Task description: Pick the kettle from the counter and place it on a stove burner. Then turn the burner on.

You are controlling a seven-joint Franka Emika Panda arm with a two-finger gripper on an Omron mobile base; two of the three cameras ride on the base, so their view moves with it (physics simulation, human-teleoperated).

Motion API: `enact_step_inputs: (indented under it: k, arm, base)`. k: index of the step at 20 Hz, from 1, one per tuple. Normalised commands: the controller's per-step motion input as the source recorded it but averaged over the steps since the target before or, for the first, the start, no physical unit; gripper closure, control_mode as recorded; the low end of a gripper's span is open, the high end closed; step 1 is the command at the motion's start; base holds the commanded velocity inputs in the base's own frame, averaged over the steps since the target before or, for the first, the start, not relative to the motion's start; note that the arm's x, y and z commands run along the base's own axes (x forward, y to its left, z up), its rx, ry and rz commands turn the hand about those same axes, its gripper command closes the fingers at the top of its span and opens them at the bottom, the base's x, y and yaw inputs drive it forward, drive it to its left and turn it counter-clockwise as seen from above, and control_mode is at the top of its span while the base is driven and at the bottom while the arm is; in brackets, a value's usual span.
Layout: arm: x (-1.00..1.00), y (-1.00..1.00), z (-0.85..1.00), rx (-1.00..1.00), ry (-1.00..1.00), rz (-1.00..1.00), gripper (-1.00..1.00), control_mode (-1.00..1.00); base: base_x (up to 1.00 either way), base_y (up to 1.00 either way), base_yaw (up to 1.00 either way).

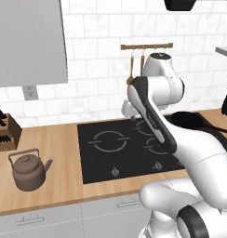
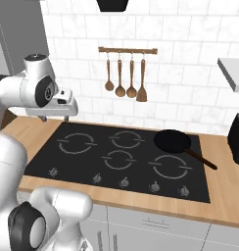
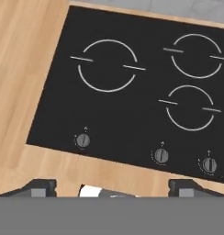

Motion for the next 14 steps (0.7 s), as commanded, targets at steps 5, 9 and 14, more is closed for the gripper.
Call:
enact_step_inputs:
  k: [5, 9, 14]
  arm:
    - [-0.21, 1.0, 0.0, -0.15, -0.04, 0.26, -1.0, -1.0]
    - [-0.22, 1.0, 0.0, -0.15, -0.13, 0.34, -1.0, -1.0]
    - [-0.15, 1.0, 0.0, -0.13, -0.12, 0.36, -1.0, -1.0]
  base:
    - [0.0, 0.0, 0.0]
    - [0.0, 0.0, 0.0]
    - [0.0, 0.0, 0.0]
